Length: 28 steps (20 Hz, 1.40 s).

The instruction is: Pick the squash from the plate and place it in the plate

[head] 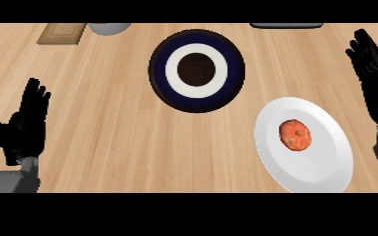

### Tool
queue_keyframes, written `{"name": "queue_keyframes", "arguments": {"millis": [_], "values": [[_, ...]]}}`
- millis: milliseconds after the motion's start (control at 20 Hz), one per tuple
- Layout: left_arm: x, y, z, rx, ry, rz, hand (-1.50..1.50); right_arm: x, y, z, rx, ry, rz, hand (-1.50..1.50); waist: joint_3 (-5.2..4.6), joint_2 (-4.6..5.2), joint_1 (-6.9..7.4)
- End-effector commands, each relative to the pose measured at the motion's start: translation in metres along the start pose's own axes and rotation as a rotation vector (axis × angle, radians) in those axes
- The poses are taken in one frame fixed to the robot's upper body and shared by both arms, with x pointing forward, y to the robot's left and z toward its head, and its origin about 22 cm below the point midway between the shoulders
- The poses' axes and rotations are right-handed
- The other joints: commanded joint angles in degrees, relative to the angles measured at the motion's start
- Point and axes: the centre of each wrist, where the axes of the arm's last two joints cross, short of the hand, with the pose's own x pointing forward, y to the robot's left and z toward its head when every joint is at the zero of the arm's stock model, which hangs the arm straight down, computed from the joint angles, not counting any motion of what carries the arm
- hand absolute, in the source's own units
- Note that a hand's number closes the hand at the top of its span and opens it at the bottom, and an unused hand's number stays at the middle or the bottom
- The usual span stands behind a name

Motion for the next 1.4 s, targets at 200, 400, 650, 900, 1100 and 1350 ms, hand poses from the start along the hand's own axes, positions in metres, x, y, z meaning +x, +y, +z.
{"name": "queue_keyframes", "arguments": {"millis": [200,400,650,900,1100,1350], "values": [[-0.008,-0.030,0.011,-0.271,-0.043,-0.088,0.00,-0.025,0.063,-0.011,-0.394,0.216,-0.267,1.50,0.28,0.69,0.91],[-0.018,-0.037,0.022,-0.329,-0.016,-0.072,0.00,-0.068,0.027,0.003,-0.745,0.184,0.141,-1.50,-0.03,0.95,-0.34],[-0.018,-0.036,0.015,-0.365,0.001,-0.075,0.00,-0.079,0.142,0.030,-0.875,0.094,0.126,-1.50,0.18,0.48,0.82],[-0.007,-0.047,0.014,-0.363,-0.007,-0.078,0.00,-0.094,0.180,0.039,-0.926,0.103,0.247,-1.50,0.10,0.14,0.64],[-0.011,-0.027,0.019,-0.361,-0.012,-0.072,0.00,-0.101,0.176,0.059,-0.968,0.153,0.274,-1.50,0.01,-0.21,0.16],[-0.032,-0.031,0.029,-0.344,0.012,-0.081,0.00,-0.129,0.163,0.083,-0.827,0.414,0.397,-1.50,-0.27,-0.08,-0.81]]}}
